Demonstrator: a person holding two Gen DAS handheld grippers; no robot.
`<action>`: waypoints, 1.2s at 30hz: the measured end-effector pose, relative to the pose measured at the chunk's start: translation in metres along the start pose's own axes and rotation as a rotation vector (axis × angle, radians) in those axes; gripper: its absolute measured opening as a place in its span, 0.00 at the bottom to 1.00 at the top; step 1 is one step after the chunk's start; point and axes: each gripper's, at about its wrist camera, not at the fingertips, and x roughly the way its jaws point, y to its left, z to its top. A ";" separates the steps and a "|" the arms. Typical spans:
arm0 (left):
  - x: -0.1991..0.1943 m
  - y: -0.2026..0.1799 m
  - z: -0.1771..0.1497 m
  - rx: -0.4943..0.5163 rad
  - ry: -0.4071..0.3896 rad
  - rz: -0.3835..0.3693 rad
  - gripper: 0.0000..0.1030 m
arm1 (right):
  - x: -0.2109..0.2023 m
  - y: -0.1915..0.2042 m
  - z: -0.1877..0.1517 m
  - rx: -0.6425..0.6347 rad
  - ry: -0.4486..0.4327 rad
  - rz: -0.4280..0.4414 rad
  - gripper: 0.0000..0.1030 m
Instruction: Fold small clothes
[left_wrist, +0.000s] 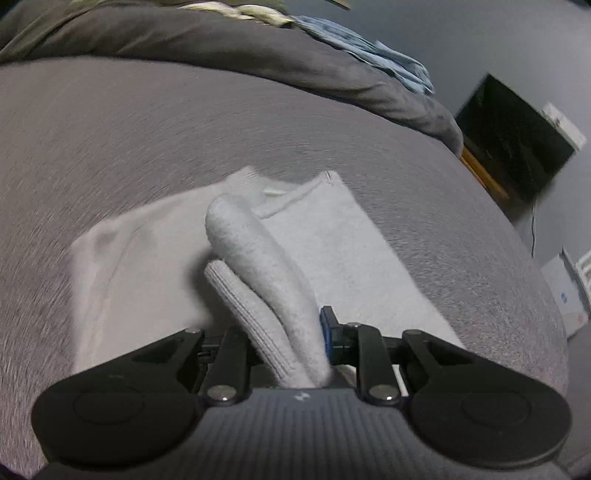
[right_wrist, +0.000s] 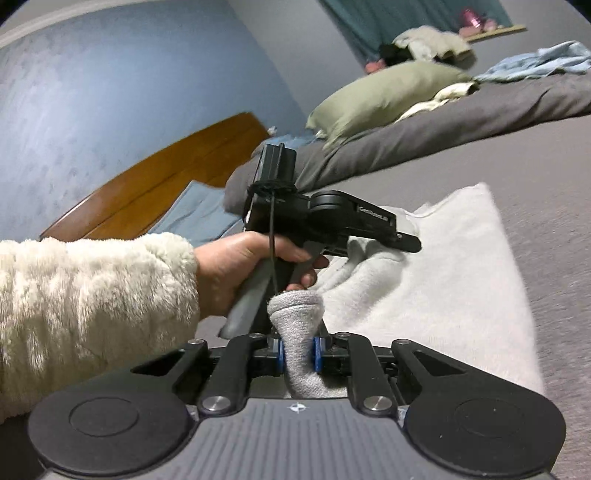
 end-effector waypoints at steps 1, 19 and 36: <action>-0.002 0.009 -0.004 -0.014 -0.004 -0.001 0.16 | 0.009 0.001 0.004 -0.012 0.013 0.005 0.14; -0.036 0.090 0.001 -0.076 -0.082 -0.028 0.16 | 0.062 0.023 0.003 -0.059 0.115 0.039 0.14; -0.072 0.124 -0.012 -0.083 -0.129 -0.029 0.37 | 0.115 0.028 -0.007 -0.083 0.195 -0.032 0.14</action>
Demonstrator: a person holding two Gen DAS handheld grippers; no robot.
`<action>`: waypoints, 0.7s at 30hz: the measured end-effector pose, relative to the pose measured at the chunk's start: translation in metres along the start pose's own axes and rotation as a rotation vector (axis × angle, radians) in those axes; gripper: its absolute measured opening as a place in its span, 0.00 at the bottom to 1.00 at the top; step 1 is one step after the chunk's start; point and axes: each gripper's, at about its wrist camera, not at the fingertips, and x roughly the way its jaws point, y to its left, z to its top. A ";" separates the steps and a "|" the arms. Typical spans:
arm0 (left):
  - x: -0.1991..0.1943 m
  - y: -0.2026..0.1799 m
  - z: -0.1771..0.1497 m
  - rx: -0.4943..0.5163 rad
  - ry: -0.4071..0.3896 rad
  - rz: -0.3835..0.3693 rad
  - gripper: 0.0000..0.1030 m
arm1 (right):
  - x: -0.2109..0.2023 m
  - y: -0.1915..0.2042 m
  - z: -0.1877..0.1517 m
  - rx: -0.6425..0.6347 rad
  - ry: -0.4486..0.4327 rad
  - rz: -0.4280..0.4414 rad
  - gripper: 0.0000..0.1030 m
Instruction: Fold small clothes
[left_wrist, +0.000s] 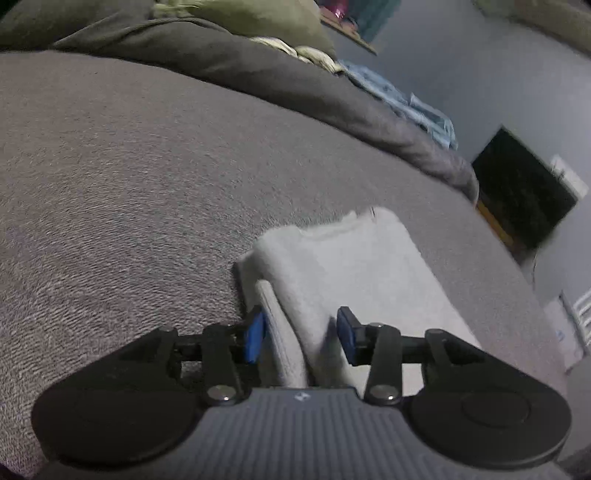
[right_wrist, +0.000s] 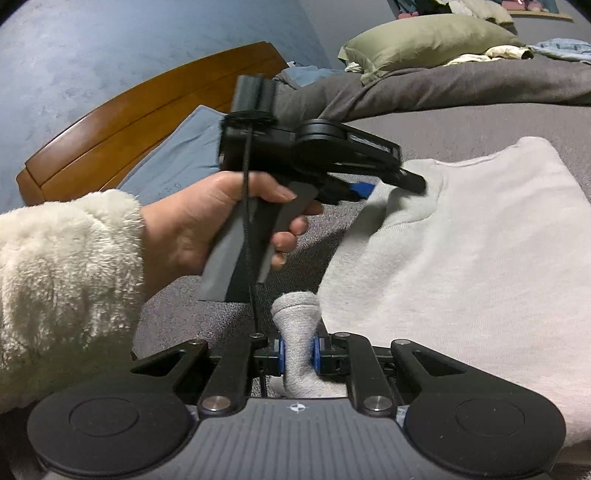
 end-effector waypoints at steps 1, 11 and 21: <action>-0.002 0.002 -0.001 -0.012 -0.002 -0.011 0.37 | 0.001 0.000 0.000 0.000 0.001 -0.002 0.14; 0.006 -0.008 -0.006 0.086 0.030 0.022 0.37 | 0.009 0.011 0.006 -0.054 0.012 -0.002 0.14; 0.010 -0.006 -0.008 0.063 0.039 0.023 0.37 | 0.009 0.008 0.010 -0.095 0.074 0.030 0.43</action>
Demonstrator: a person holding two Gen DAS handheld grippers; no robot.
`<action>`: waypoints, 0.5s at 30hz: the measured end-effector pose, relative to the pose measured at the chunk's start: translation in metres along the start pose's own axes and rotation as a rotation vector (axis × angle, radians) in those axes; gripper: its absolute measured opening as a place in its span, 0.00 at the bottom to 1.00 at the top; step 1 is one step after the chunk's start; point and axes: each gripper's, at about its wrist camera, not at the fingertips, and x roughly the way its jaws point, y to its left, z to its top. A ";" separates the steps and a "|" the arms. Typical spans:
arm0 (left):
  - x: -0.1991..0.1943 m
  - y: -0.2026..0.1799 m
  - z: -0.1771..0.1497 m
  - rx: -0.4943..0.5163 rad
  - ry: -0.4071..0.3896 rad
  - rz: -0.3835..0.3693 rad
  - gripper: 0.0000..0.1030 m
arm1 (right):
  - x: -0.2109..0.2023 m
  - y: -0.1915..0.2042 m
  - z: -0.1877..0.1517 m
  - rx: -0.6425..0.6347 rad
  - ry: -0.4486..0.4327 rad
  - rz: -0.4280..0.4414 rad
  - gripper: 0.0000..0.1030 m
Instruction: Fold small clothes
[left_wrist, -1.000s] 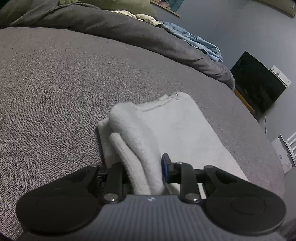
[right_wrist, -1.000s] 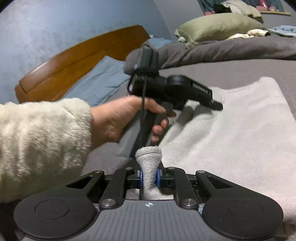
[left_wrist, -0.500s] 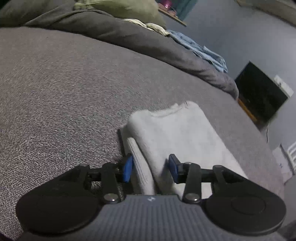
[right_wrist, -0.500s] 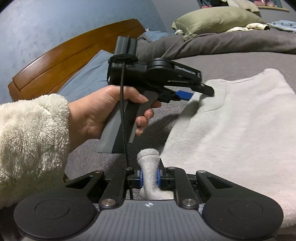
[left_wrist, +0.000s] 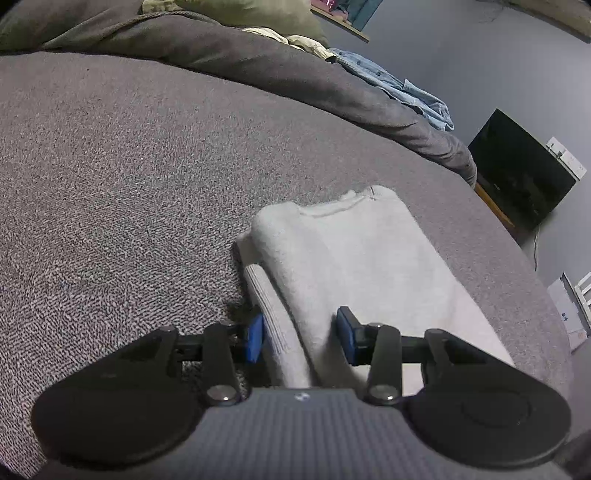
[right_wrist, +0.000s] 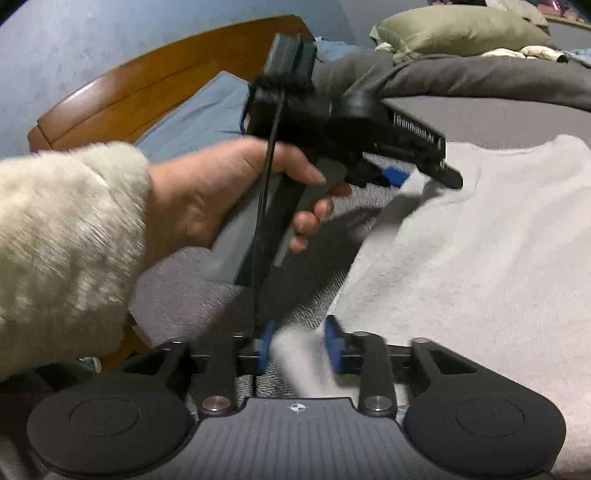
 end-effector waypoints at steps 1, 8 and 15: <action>0.000 -0.001 0.001 -0.002 0.001 0.006 0.37 | -0.008 0.000 0.002 0.008 -0.008 -0.001 0.49; -0.029 -0.013 0.003 -0.012 -0.041 0.002 0.42 | -0.096 -0.002 0.003 -0.006 -0.101 -0.221 0.76; -0.045 -0.029 -0.008 0.013 -0.013 0.020 0.45 | -0.139 -0.024 -0.019 0.041 -0.084 -0.394 0.80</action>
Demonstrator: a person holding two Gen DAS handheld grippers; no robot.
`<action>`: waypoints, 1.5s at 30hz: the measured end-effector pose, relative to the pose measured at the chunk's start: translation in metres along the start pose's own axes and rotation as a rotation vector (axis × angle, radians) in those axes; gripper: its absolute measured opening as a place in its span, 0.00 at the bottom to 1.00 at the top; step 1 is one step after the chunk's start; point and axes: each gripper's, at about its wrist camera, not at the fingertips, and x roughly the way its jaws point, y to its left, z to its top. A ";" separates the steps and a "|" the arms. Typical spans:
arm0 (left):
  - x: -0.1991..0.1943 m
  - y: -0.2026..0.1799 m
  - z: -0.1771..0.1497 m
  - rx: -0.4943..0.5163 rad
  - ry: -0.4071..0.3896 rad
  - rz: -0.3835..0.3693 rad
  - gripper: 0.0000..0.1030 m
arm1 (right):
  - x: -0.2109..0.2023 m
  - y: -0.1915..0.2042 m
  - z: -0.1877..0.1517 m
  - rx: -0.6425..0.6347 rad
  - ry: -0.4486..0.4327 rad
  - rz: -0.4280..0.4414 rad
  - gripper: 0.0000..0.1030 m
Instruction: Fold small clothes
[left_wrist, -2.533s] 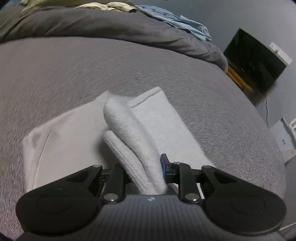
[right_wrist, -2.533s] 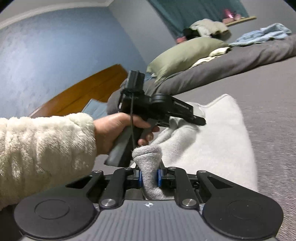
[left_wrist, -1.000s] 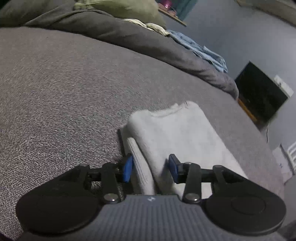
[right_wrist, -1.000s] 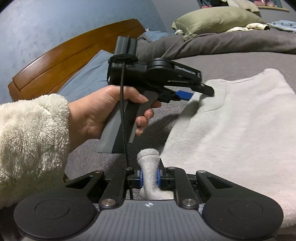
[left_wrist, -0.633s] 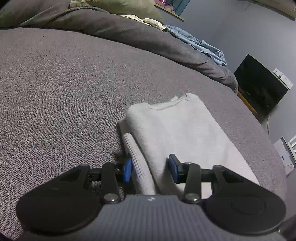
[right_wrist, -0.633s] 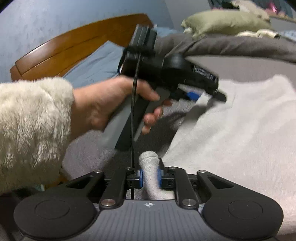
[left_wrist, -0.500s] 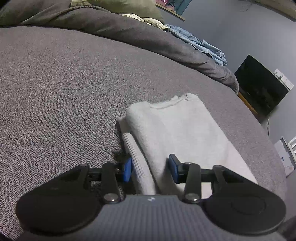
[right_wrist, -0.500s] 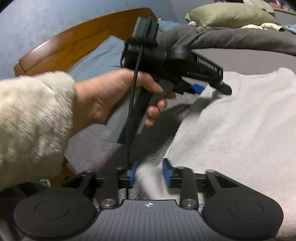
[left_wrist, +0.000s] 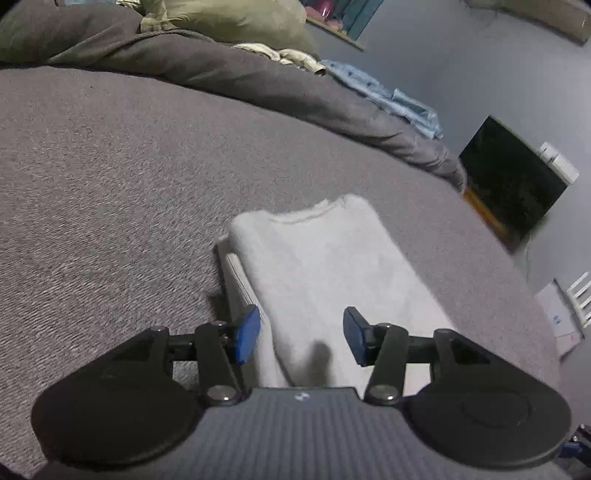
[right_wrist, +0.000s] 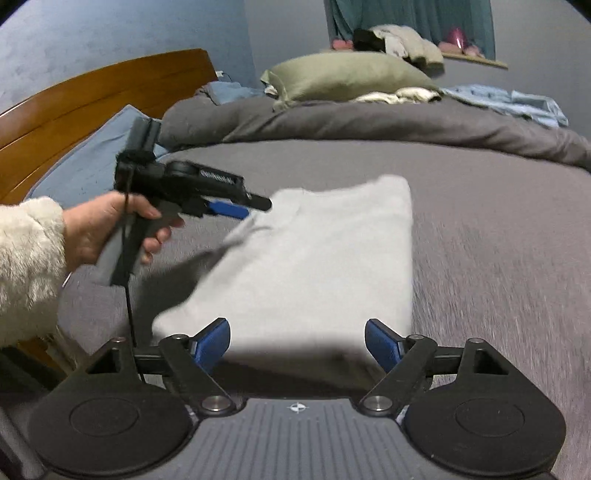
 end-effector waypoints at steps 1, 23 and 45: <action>0.001 -0.001 -0.001 0.001 0.011 0.009 0.45 | 0.002 0.000 -0.003 -0.002 0.011 0.003 0.79; 0.020 0.013 -0.012 0.046 0.039 -0.020 0.14 | 0.103 0.100 -0.012 -0.465 0.006 0.185 0.10; 0.024 0.030 0.003 -0.042 0.043 -0.011 0.38 | 0.106 0.100 0.000 -0.341 -0.014 0.302 0.52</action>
